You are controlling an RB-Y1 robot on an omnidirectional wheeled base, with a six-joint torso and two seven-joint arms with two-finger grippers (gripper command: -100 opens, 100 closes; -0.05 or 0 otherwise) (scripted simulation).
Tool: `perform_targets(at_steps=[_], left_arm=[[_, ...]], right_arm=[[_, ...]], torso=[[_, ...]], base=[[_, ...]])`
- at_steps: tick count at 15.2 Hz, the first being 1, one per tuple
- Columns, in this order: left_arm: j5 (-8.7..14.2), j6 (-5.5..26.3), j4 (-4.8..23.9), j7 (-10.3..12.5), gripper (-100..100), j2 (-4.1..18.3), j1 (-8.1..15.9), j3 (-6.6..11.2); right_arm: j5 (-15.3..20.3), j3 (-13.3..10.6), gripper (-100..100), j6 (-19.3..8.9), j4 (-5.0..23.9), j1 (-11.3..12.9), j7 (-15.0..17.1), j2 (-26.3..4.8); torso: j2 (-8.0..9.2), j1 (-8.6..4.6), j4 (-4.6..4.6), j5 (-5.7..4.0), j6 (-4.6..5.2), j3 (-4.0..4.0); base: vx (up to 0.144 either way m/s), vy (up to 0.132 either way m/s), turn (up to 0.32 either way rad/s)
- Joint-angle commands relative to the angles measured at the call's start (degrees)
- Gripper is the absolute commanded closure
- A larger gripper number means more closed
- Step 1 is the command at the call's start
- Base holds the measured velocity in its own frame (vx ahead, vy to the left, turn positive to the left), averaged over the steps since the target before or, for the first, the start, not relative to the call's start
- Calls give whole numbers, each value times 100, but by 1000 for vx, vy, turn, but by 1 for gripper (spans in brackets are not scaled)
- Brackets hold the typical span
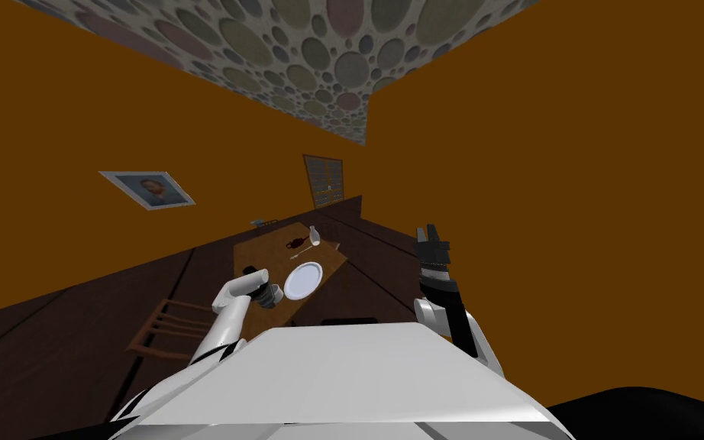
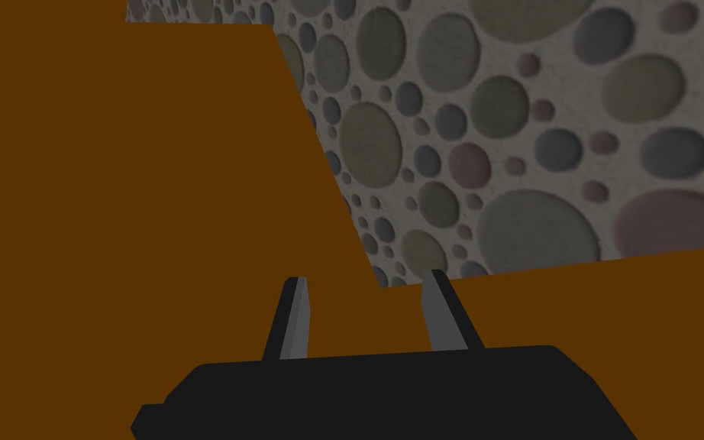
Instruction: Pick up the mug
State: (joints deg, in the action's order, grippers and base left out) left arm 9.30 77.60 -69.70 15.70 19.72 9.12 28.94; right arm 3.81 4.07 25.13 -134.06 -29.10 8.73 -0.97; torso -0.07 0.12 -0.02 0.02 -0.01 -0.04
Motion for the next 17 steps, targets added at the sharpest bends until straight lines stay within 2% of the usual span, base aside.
perform_targets(at_steps=[1,5,6,7,11,12,13,17], left_arm=[[8,223,188,-1,-100,25,91,80],[12,519,414,-1,-100,70,223,197],[9,408,343,3,-100,50,179,155],[-2,238,506,-4,-100,13,168,125],[-18,-51,715,-12,-100,-51,133,68],[-12,47,669,-12,-100,-26,152,88],[-14,10,689,-12,100,-31,152,83],[-9,15,689,-7,100,-32,151,88]], right_arm=[[0,0,0,0,0,0,0,0],[0,0,0,0,0,0,0,0],[0,0,0,0,0,0,0,0],[0,0,0,0,0,0,0,0],[0,0,0,0,0,0,0,0],[0,0,0,0,0,0,0,0],[0,0,0,0,0,0,0,0],[0,0,0,0,0,0,0,0]], torso=[[0,0,0,0,0,0],[0,2,0,0,-1,0],[0,3,0,0,0,0],[3,0,0,0,-1,1],[1,-6,0,-1,-2,1],[1,-6,0,-1,-2,1],[4,-8,1,-1,-2,2],[8,-11,0,-2,4,3]], base=[[27,27,-87],[29,34,-64],[17,26,-28],[17,16,18],[26,15,26],[16,9,6],[6,3,-1],[0,0,0]])
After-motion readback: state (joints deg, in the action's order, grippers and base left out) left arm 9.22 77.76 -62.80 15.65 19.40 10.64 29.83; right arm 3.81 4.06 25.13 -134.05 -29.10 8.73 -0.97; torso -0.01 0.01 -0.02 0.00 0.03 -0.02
